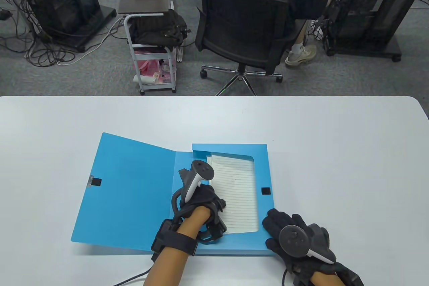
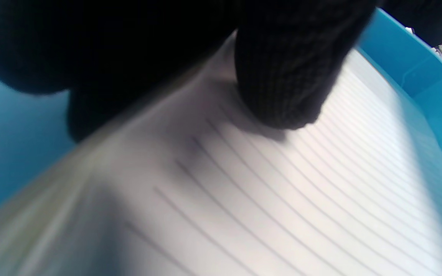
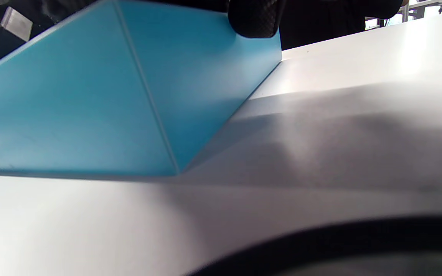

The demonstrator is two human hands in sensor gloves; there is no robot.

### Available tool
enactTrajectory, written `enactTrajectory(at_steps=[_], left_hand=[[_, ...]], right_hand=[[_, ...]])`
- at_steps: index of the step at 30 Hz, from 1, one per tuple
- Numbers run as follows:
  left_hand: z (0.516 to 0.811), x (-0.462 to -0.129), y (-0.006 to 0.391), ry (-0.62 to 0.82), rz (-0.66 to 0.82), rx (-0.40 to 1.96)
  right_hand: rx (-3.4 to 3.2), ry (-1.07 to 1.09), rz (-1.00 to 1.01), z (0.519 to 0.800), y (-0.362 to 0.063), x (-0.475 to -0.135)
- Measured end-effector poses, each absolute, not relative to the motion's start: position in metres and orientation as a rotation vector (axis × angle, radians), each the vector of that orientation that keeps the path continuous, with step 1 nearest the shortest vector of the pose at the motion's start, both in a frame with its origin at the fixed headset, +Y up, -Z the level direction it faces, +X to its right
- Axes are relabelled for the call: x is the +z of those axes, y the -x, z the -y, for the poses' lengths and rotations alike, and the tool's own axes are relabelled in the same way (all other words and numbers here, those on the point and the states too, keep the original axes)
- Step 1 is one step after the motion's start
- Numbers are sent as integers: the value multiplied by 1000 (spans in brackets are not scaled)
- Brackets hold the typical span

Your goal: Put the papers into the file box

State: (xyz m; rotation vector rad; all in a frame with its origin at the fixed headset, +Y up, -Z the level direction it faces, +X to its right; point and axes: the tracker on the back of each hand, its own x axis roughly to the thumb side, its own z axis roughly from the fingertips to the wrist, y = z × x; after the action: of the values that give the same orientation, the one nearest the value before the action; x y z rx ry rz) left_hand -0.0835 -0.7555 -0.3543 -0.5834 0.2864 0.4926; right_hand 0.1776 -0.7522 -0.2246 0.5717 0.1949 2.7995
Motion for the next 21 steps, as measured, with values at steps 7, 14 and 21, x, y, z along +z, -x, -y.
enactTrajectory(at_steps=[7,14,21], left_hand=[[751,-349,91,587,-273,530],[696,-325,162,266,-391,487],[664,-284,302,31,-763,316]], right_hand=[[2801,-572,-200,752,-178,-225],[2799,-567,-195,752,-178,-225],[2802,-568,-193,752,-178,-225]])
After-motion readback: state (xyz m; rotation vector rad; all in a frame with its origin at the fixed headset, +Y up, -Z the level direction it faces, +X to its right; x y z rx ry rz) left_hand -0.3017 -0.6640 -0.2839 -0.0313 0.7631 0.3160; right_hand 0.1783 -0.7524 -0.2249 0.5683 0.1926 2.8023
